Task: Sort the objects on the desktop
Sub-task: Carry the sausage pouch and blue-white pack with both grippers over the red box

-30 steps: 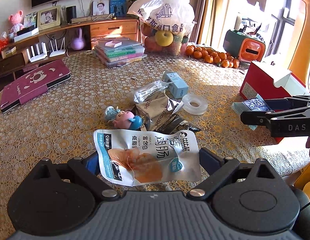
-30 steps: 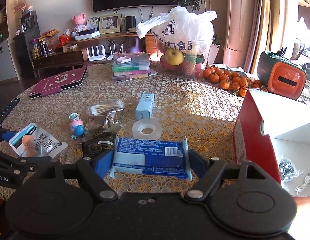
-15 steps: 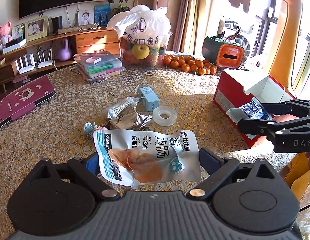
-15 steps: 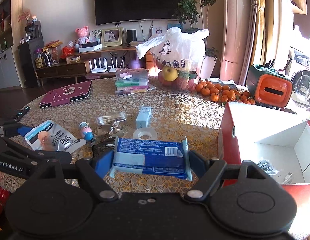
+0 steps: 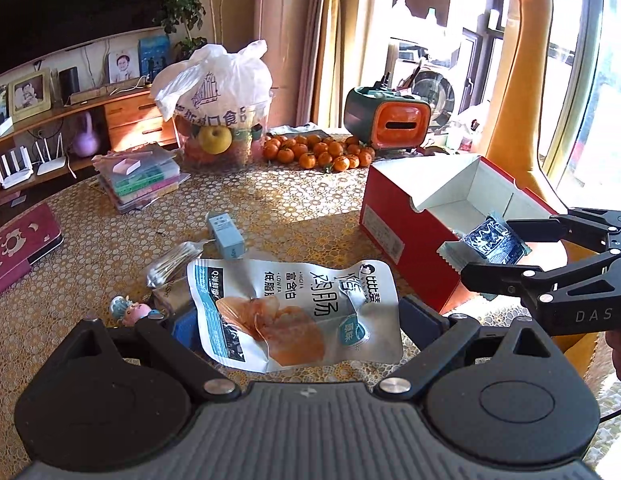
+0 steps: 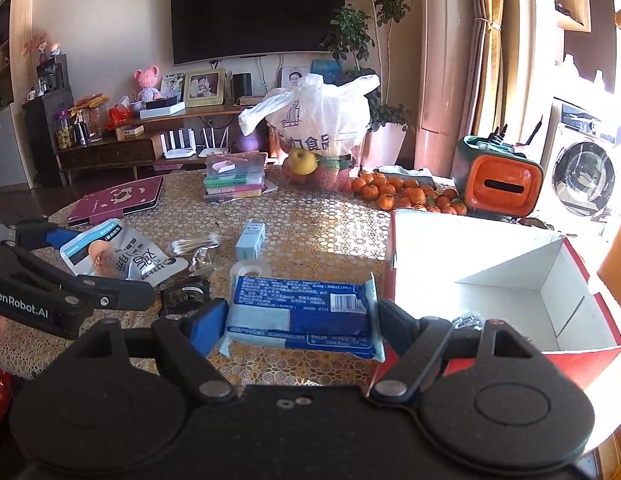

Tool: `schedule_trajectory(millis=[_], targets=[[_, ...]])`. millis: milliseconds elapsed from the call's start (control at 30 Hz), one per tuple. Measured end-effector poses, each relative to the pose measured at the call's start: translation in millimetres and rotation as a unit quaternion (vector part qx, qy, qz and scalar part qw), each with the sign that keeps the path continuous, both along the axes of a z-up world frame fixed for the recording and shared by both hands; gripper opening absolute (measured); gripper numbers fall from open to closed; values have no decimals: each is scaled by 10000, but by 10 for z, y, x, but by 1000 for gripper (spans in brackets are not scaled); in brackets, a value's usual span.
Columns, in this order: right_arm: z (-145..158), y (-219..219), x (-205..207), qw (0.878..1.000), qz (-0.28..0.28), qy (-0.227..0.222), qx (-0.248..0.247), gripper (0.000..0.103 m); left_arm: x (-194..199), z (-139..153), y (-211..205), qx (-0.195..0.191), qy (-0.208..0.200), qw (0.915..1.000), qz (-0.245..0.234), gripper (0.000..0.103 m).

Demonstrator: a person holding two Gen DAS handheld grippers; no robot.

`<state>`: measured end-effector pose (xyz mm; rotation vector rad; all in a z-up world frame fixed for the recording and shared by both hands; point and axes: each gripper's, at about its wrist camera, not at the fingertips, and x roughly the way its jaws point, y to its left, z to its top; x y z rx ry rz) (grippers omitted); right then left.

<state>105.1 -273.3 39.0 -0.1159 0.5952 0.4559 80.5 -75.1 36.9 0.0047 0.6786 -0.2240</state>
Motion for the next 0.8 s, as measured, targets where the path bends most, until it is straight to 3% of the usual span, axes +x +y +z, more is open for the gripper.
schedule_trajectory(millis=[800], targets=[[190,-894,113,9979,-585,-163,-216,80,606,300,-1131,-105,-180,9931,-1157,98]])
